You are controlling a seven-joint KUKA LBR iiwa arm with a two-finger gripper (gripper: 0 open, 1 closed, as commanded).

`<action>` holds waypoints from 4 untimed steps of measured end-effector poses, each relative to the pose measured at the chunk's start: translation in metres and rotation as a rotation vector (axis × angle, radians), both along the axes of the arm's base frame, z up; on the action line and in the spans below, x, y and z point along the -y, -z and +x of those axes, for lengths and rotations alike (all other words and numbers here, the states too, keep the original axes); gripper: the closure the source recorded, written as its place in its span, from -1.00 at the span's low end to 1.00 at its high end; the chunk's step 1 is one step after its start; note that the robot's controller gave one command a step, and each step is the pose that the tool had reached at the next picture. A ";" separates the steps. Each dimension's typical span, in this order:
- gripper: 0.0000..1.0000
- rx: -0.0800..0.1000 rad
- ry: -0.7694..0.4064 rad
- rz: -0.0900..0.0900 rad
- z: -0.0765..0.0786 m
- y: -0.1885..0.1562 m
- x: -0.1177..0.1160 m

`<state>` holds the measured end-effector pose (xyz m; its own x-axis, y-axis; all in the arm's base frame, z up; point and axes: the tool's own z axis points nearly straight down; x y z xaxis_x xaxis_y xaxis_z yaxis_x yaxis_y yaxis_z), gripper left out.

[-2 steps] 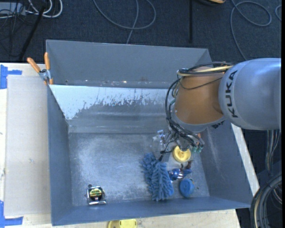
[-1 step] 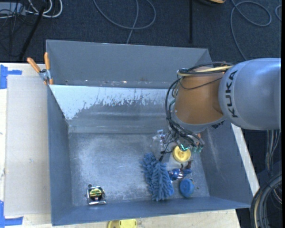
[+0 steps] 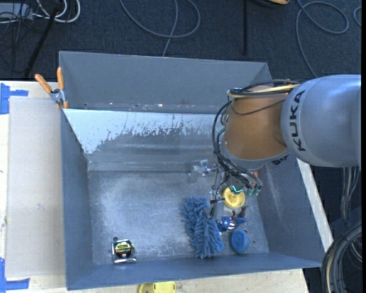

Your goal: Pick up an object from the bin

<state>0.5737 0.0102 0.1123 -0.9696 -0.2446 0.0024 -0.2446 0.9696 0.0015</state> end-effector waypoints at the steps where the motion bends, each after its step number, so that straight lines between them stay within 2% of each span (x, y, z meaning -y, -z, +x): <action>1: 1.00 0.006 -0.289 0.001 -0.026 0.040 0.008; 3: 1.00 0.005 -0.290 0.001 -0.026 0.039 0.008; 4: 1.00 0.000 -0.309 -0.001 -0.022 -0.012 0.014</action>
Offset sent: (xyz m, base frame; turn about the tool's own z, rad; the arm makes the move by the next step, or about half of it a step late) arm 0.0000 0.0000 0.0000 0.0000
